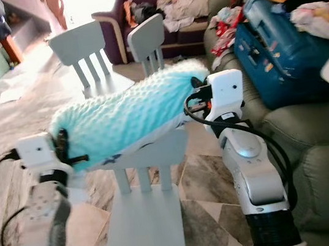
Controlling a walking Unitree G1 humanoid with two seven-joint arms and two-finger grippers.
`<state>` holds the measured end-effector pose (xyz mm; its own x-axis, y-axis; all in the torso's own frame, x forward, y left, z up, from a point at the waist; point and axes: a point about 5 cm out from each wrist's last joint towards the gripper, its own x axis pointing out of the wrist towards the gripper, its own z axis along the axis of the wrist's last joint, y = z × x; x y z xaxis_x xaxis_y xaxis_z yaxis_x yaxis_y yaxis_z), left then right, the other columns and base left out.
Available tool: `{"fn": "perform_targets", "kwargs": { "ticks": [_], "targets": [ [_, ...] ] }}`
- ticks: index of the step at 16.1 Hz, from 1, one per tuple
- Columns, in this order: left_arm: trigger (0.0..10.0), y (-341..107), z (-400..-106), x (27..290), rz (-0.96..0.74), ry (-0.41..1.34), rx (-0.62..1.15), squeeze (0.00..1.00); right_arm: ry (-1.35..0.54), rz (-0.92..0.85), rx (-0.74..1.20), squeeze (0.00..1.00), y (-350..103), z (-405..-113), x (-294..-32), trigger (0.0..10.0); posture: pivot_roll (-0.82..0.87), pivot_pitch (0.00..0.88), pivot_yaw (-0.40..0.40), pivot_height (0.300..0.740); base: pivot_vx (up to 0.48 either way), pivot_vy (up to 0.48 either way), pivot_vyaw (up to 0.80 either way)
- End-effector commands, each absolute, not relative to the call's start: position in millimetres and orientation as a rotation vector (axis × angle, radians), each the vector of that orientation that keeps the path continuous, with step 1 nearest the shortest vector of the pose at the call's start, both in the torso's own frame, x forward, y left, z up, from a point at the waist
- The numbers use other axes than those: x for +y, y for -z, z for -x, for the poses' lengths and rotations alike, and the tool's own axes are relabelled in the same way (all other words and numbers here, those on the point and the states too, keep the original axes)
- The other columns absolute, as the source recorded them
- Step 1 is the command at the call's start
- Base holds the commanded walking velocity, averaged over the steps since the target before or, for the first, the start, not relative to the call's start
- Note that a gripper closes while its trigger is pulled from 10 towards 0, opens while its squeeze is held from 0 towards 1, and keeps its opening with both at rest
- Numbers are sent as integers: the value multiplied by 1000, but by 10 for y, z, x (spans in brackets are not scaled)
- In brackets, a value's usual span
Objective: Move the pillow to the sofa
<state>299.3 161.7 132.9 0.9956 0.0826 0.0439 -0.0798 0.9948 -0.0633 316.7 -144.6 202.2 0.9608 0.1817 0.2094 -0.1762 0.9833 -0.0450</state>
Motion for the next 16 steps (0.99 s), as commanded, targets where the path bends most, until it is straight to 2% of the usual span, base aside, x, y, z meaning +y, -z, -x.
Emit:
{"fn": "perform_targets", "kwargs": {
  "ticks": [1, 5, 16],
  "targets": [
    [10000, -1329, -2998, 1566, 50, -59, -30, 0, -158, 33, -235, 0, -2078, -3165, -1521, 10000, -126, 0, -4, 740, 0, 0, 0],
    [10000, -1304, -3022, 1639, -57, -143, -17, 0, -158, 37, -224, 0, -2061, -3164, -1526, 10000, -132, 0, -8, 740, 0, 0, 0],
    [10000, -1269, -3056, 1625, -10, -159, 16, 0, -167, 22, -198, 0, -2047, -3182, -1536, 10000, -140, 0, -15, 740, 0, 0, 0]
  ]
}}
